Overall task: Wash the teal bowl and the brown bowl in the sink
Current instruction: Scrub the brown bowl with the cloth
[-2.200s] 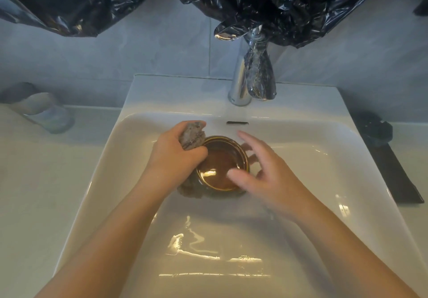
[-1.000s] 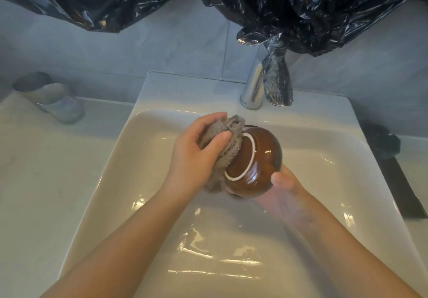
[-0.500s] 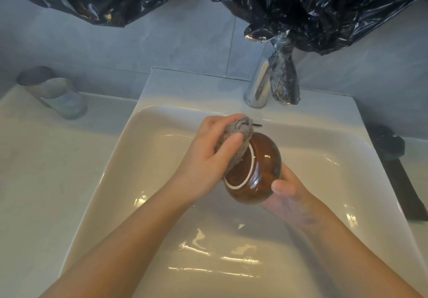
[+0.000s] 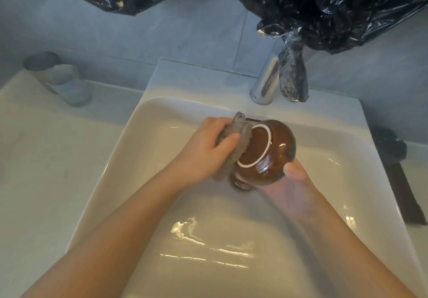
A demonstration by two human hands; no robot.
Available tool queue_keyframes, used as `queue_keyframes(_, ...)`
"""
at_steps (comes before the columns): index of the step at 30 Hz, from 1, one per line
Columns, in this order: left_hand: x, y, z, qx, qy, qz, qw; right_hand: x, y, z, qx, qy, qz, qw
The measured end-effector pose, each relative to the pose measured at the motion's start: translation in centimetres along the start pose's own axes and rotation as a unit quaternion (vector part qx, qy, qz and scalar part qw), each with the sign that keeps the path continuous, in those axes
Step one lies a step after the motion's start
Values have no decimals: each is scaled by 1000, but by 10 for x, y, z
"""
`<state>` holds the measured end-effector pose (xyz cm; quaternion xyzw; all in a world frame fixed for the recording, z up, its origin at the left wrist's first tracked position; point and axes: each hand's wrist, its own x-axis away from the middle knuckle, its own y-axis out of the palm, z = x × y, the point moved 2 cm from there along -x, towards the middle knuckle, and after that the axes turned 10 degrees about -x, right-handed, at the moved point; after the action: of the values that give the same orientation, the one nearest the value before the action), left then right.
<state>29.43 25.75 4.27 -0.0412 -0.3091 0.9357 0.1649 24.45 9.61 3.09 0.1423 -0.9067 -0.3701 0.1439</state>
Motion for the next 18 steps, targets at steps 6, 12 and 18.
queue_keyframes(6,3,11,0,23,-33,-47,998,-2,-14,-2,13,-55,50,997)
queue_keyframes(12,3,13,1,122,-79,-71,987,-2,-29,-2,92,-150,156,972)
queue_keyframes(18,5,13,4,141,-70,-73,985,0,-33,1,242,-215,208,923)
